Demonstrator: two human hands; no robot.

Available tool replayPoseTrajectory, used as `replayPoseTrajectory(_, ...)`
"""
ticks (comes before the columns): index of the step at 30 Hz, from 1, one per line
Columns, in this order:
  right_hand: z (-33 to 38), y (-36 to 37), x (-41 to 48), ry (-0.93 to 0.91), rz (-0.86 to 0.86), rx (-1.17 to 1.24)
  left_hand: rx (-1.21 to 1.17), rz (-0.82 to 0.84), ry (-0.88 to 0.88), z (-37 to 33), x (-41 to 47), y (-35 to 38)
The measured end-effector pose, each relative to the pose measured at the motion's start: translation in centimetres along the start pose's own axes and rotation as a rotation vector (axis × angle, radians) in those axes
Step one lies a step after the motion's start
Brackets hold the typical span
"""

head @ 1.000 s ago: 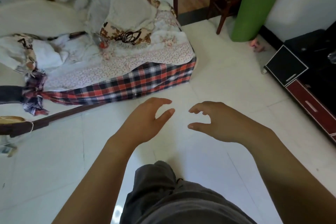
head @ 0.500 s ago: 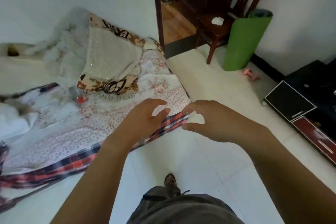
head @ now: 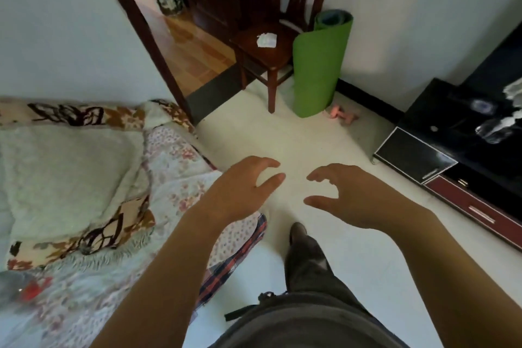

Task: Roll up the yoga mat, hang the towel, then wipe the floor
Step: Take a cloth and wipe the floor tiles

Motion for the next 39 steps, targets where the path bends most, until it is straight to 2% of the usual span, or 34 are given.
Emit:
replayPoseTrajectory(4, -3.1, -6.6, 9.0, -0.007, 0.029, -0.07, 0.045, -0.016, -0.023, -0.9, 10.8, -3.6)
replayPoseTrajectory(10, -5.1, -16.7, 21.2, -0.042, -0.025, -0.091, 0.103, -0.034, -0.02, -2.1, 24.2, -9.1)
replayPoseTrajectory(17, -4.7, -21.2, 31.9, -0.096, 0.033, -0.069, 0.114, -0.037, -0.076, -0.2, 35.3, -14.2)
replayPoseTrajectory(22, -5.4, -26.4, 43.1, -0.085, -0.007, -0.074, 0.102, -0.047, -0.047, 1.2, 46.3, -18.4)
replayPoseTrajectory(30, -5.3, -33.6, 60.4, -0.071, -0.051, 0.015, 0.155, -0.058, -0.027, 5.6, 62.4, -30.1)
replayPoseTrajectory(36, -7.5, -35.3, 69.6, -0.025, 0.024, 0.046, 0.128, 0.02, -0.026, 8.9, 71.4, -32.3)
replayPoseTrajectory(39, -9.1, -36.2, 76.0, -0.034, 0.002, 0.099, 0.17, 0.037, -0.044, 11.3, 76.6, -33.7)
Point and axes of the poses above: each hand's wrist, its own x-axis towards the middle knuckle, its own y-axis out of the palm, z = x × y, the point moved 9 cm from there along x, towards the middle knuckle, and after that the axes turned 2 degrees about -y, right-handed, at the moved point
